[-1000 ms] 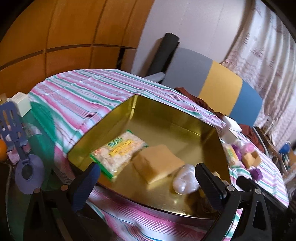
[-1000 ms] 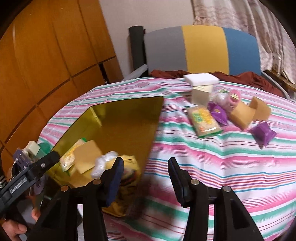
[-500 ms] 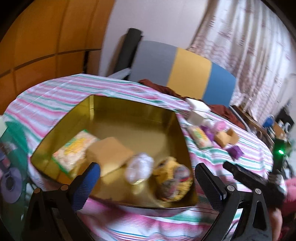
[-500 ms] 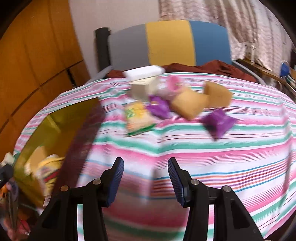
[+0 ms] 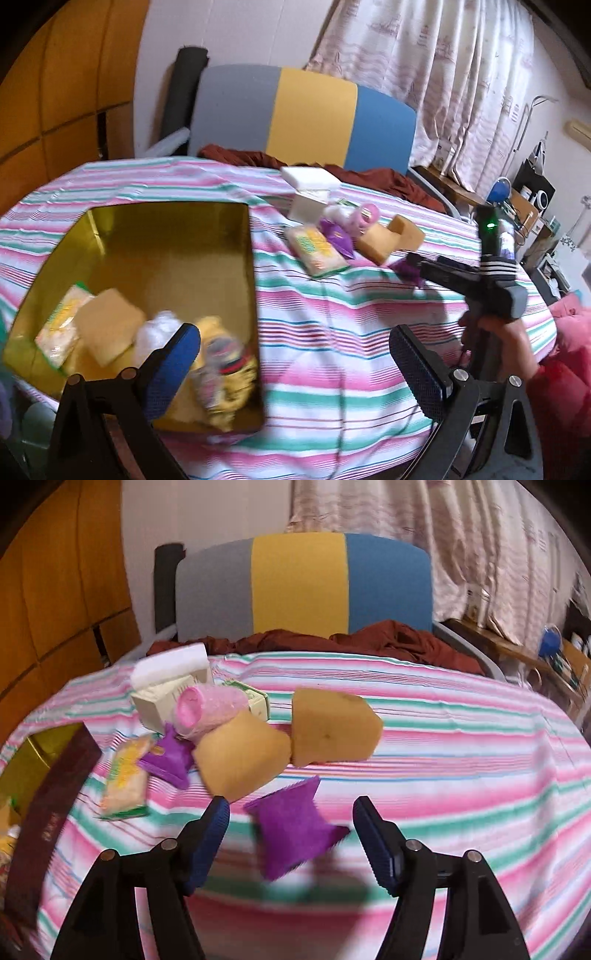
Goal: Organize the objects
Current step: 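Grasp the purple snack packet with the right tool while the left grasps the WEIDAN packet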
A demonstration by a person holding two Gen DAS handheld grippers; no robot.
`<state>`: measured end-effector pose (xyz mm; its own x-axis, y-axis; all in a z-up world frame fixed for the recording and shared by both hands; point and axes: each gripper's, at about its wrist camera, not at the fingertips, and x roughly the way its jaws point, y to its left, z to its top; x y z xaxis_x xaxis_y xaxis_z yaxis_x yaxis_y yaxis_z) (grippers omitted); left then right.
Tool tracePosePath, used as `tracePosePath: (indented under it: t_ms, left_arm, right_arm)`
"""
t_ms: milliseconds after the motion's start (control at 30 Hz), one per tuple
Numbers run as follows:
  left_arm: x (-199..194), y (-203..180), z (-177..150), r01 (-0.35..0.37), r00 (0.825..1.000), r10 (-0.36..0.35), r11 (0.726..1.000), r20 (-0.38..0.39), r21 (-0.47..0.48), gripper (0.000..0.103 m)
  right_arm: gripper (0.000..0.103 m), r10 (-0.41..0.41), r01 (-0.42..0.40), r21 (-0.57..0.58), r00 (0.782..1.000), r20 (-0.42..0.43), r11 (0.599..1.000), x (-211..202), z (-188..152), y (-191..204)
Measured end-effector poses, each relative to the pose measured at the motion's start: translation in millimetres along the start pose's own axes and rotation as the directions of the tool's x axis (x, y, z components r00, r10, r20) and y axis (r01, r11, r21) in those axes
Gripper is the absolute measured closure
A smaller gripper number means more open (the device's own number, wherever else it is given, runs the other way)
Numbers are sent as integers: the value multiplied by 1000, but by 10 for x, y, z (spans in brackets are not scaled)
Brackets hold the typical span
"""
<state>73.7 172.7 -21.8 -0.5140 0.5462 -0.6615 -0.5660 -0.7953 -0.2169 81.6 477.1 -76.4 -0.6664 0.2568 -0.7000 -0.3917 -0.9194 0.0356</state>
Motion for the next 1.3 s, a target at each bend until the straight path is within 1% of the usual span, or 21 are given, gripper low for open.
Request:
tracePosePath:
  t_ms: [33, 67, 100, 167, 200, 233, 300, 367, 500, 600, 700, 800, 833, 867, 933, 1000, 1067, 1100, 1167, 1233, 1300]
  left_arm:
    - [38, -25, 24, 1, 1000, -1, 1000, -15, -10, 0]
    - [82, -56, 53, -2, 1000, 1, 1000, -29, -21, 0]
    - [128, -88, 79, 1, 999, -2, 1000, -41, -29, 0]
    - [205, -149, 115, -1, 999, -1, 999, -54, -32, 0]
    - [248, -179, 130, -2, 998, 0, 1000, -60, -31, 0]
    - [305, -229, 149, -3, 998, 1, 1000, -69, -27, 0]
    - [374, -287, 173, 4, 997, -6, 1000, -82, -23, 0]
    - [462, -380, 211, 12, 996, -13, 1000, -90, -14, 0]
    - [679, -520, 286, -10, 995, 10, 1000, -97, 2, 0]
    - [879, -554, 368, -45, 992, 43, 999, -119, -15, 0]
    - [1108, -555, 450, -82, 986, 73, 995, -147, -52, 0]
    - [1354, -575, 534, -153, 977, 146, 988, -157, -37, 0]
    - [1465, -580, 562, -179, 970, 173, 983, -170, -25, 2]
    - [1524, -574, 579, -191, 967, 184, 981, -176, -23, 3]
    - [1659, -560, 611, -197, 965, 189, 980, -185, -26, 4]
    - [1755, -541, 635, -205, 962, 195, 978, -192, -29, 11]
    - [1864, -516, 655, -201, 962, 191, 979, -196, -31, 13]
    - [1908, -504, 655, -207, 960, 197, 978, -201, -30, 16]
    - [2006, -464, 652, -223, 954, 210, 974, -215, -35, 19]
    - [2065, -430, 648, -234, 952, 218, 971, -215, -52, 22]
    - [2074, -429, 649, -241, 955, 228, 969, -190, -47, 24]
  right_arm:
    - [33, 23, -23, 18, 999, -24, 1000, 73, 0, -39]
    - [33, 64, -63, 50, 997, -30, 997, 115, -8, -80]
    - [33, 79, -77, 61, 996, -29, 995, 117, -18, -89]
    - [33, 84, -81, 67, 996, -43, 994, 164, -35, -94]
    - [37, 84, -81, 65, 995, -47, 995, 178, -48, -85]
    - [46, 78, -74, 66, 996, -52, 995, 190, -60, -82]
    - [54, 67, -62, 72, 996, -60, 995, 215, -75, -84]
    - [54, 68, -63, 77, 996, -57, 995, 216, -84, -97]
    - [55, 46, -42, 67, 998, -53, 997, 191, -114, -73]
    - [55, 43, -39, 78, 998, -42, 996, 157, -160, -55]
    - [55, 46, -44, 78, 999, -27, 996, 131, -186, -44]
    - [55, 51, -49, 85, 998, -22, 995, 134, -186, -57]
    - [55, 51, -49, 88, 999, -19, 995, 132, -186, -59]
    - [55, 49, -48, 91, 999, -15, 995, 127, -191, -65]
    - [55, 49, -48, 98, 999, -11, 994, 122, -201, -78]
    - [55, 51, -50, 104, 999, -7, 993, 121, -203, -88]
    - [55, 55, -54, 109, 998, -4, 993, 121, -204, -97]
    - [55, 55, -55, 109, 998, -3, 993, 120, -205, -96]
    - [55, 56, -55, 109, 998, 0, 992, 116, -206, -95]
    - [55, 57, -57, 111, 998, 1, 992, 120, -208, -98]
    - [55, 60, -60, 114, 998, 4, 992, 120, -208, -105]
